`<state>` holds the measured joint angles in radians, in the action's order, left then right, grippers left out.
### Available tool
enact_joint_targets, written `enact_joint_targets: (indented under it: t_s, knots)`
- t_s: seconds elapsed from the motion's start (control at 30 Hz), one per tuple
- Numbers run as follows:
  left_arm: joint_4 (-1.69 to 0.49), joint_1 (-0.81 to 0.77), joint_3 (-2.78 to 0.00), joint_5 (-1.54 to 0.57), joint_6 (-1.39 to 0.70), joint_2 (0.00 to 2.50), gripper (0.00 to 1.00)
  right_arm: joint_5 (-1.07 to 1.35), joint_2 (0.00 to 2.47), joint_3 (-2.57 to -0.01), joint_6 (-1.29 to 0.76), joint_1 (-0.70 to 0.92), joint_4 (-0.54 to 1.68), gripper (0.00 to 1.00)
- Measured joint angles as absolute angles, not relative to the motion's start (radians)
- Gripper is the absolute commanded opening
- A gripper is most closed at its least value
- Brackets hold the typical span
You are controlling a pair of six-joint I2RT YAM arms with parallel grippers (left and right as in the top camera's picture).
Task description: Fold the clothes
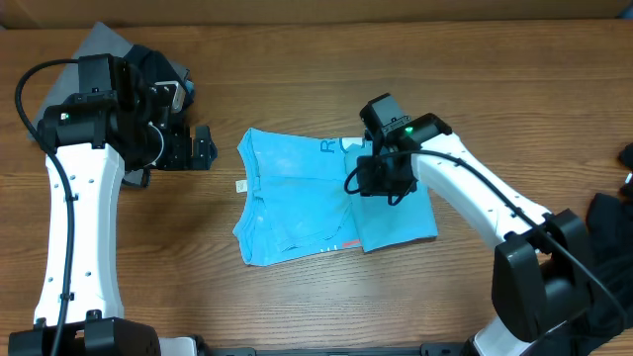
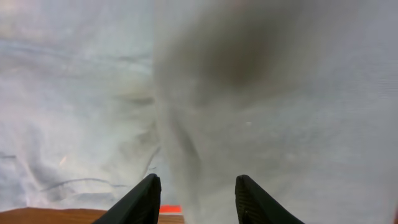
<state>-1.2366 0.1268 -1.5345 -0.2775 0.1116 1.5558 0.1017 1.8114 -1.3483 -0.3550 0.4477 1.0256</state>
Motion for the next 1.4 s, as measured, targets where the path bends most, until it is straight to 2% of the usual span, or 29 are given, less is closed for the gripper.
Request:
enact_joint_targets:
  t_s: [0.13, 0.23, 0.33, 0.53, 0.67, 0.87, 1.0, 1.23, 1.4]
  knots:
    - [-1.242, 0.127, -1.534, -0.278, 0.112, 1.556, 1.0, 0.1, 1.811, -1.351, -0.363, 0.366, 1.021, 0.42]
    - [-1.238, 0.127, -1.534, -0.282, 0.112, 1.556, 1.0, 0.108, 1.811, -1.354, -0.364, 0.299, 1.023, 0.29]
    - [-1.237, 0.127, -1.534, -0.299, 0.112, 1.556, 1.0, 0.161, 1.811, -1.353, -0.362, 0.26, 1.049, 0.26]
    - [-1.237, 0.127, -1.534, -0.317, 0.111, 1.556, 1.0, 0.284, 1.811, -1.274, -0.34, 0.311, 1.014, 0.3]
    - [-1.234, 0.127, -1.534, -0.323, 0.111, 1.556, 1.0, 0.316, 1.812, -1.195, -0.36, 0.376, 0.896, 0.2]
    - [-1.234, 0.127, -1.534, -0.355, 0.111, 1.556, 1.0, 0.362, 1.908, -1.174, -0.487, 0.385, 0.741, 0.24]
    - [-1.232, 0.127, -1.515, -0.37, 0.111, 1.556, 1.0, 0.461, 1.959, -1.179, -0.558, 0.37, 0.651, 0.18]
    - [-1.191, 0.123, -1.378, -0.393, 0.111, 1.556, 1.0, 0.577, 2.006, -1.192, -0.602, 0.369, 0.544, 0.19]
    - [-1.111, 0.112, -1.261, -0.397, 0.11, 1.556, 1.0, 0.572, 2.008, -1.224, -0.561, 0.368, 0.62, 0.31]
